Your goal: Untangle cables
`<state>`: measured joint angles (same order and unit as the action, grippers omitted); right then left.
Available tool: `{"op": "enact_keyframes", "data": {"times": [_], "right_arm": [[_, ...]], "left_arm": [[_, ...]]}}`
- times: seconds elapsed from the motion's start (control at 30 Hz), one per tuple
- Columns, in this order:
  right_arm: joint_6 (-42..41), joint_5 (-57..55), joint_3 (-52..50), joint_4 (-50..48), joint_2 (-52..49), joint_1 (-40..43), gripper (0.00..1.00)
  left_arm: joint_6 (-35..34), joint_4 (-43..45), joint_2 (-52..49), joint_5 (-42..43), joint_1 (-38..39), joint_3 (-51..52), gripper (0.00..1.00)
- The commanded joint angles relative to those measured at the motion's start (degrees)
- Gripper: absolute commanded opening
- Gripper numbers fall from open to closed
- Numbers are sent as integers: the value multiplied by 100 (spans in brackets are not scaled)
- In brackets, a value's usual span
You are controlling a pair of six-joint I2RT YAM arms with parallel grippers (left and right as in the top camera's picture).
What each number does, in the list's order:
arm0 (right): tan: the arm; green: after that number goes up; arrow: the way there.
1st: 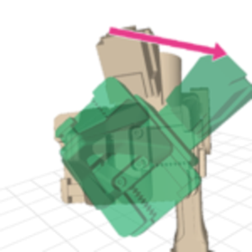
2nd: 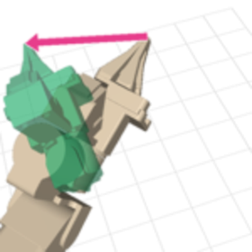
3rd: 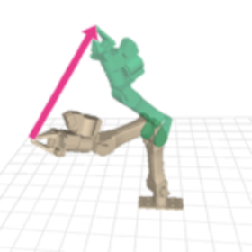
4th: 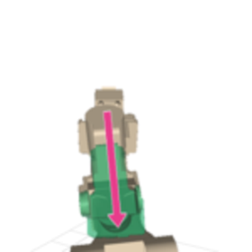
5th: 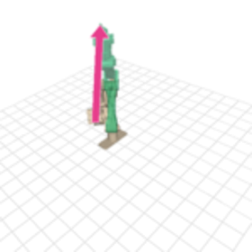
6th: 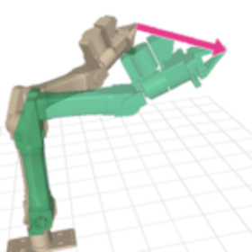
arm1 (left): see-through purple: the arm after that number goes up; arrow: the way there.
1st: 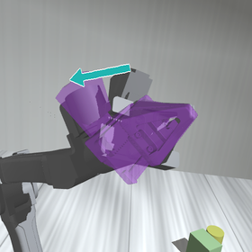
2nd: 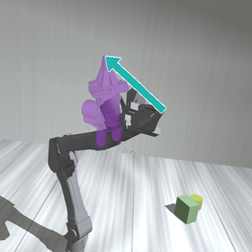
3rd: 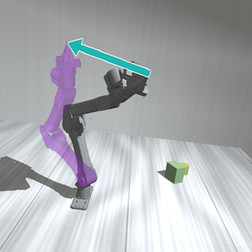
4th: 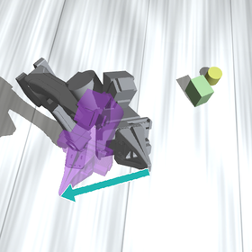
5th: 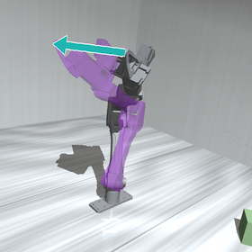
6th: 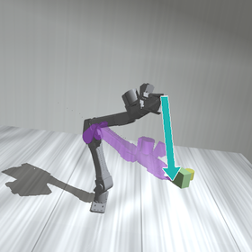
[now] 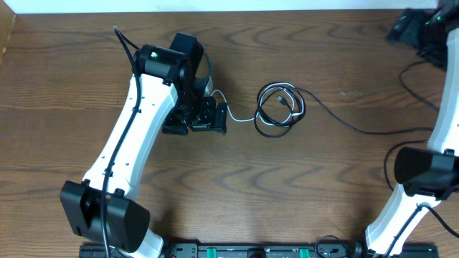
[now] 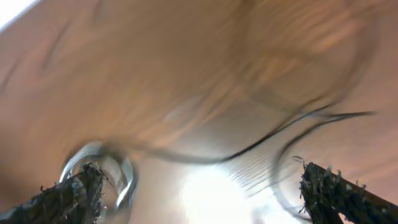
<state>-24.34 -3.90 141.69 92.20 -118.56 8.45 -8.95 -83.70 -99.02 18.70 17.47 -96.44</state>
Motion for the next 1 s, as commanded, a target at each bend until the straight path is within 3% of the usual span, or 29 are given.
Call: {"op": "enact_keyframes", "data": {"times": [0.0, 0.13, 0.37, 0.47, 0.53, 0.6, 0.63, 0.73, 0.97], "right_arm": [[1296, 1989, -621, -39, 2, -157, 99], [2341, 2374, -1543, -490, 2, -490, 99], [2590, 2334, -3296, -2094, 2, -1099, 99], [3163, 2199, -3985, -2811, 2, -1353, 98], [3257, 1784, -4284, -3158, 2, -1478, 88], [3257, 1154, -4564, -3519, 2, -1606, 68], [3257, 909, -4658, -3650, 2, -1650, 64], [3261, 365, -4966, -4109, 2, -1744, 75], [3580, 254, -5768, -5036, -7, -1751, 73]], "left_arm": [[74, -20, -22, -59, 13, -4, 98], [74, -20, -22, -59, 13, -4, 98], [74, -17, -22, -59, 13, -4, 98], [74, -20, -22, -59, 13, -4, 98], [74, -20, -22, -59, 13, -4, 98], [74, -20, -22, -59, 13, -4, 98], [74, -20, -22, -59, 13, -4, 98], [74, -17, -22, -59, 13, -4, 98], [74, -20, -22, -59, 13, -4, 98]]}}
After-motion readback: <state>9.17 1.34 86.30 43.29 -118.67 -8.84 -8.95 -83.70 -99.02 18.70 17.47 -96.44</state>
